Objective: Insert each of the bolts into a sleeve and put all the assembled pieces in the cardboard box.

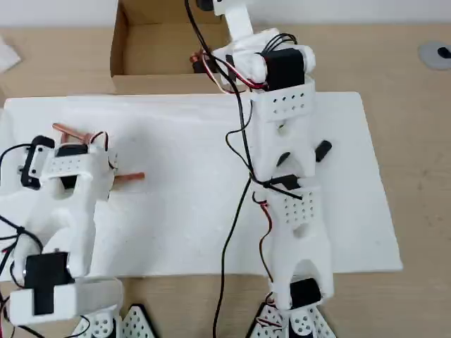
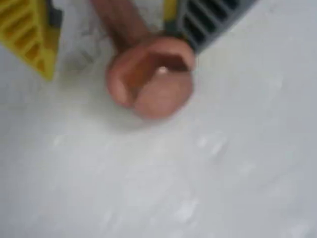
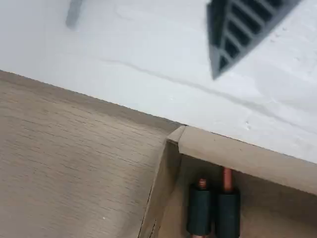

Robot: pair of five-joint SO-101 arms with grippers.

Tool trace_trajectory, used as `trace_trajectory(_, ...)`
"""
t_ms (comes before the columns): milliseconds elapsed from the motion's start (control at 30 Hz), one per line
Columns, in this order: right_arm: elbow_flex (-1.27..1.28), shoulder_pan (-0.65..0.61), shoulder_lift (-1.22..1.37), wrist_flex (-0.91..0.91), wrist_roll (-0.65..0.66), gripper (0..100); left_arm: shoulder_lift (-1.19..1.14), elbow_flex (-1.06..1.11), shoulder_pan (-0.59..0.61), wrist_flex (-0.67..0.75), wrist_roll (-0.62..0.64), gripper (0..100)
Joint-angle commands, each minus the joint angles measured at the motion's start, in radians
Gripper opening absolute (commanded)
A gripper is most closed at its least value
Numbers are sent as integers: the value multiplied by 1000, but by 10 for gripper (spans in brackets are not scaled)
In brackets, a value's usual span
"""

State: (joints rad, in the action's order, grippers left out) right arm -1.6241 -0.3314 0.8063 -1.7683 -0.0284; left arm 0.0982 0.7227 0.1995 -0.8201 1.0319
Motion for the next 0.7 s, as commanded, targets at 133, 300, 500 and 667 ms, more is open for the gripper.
trace_trajectory(133, -41, 28, -67, -18, 5, 369, 2, 31, -17, 84, 0, 157)
trace_trajectory(300, -41, 35, -70, -18, 5, 369, 1, 26, -17, 18, -17, 157)
trace_trajectory(500, -41, 35, -70, -18, 5, 369, 2, 23, -12, -57, -18, 109)
trace_trajectory(667, -41, 35, -68, -18, 5, 369, 7, 6, -9, -64, -21, 9)
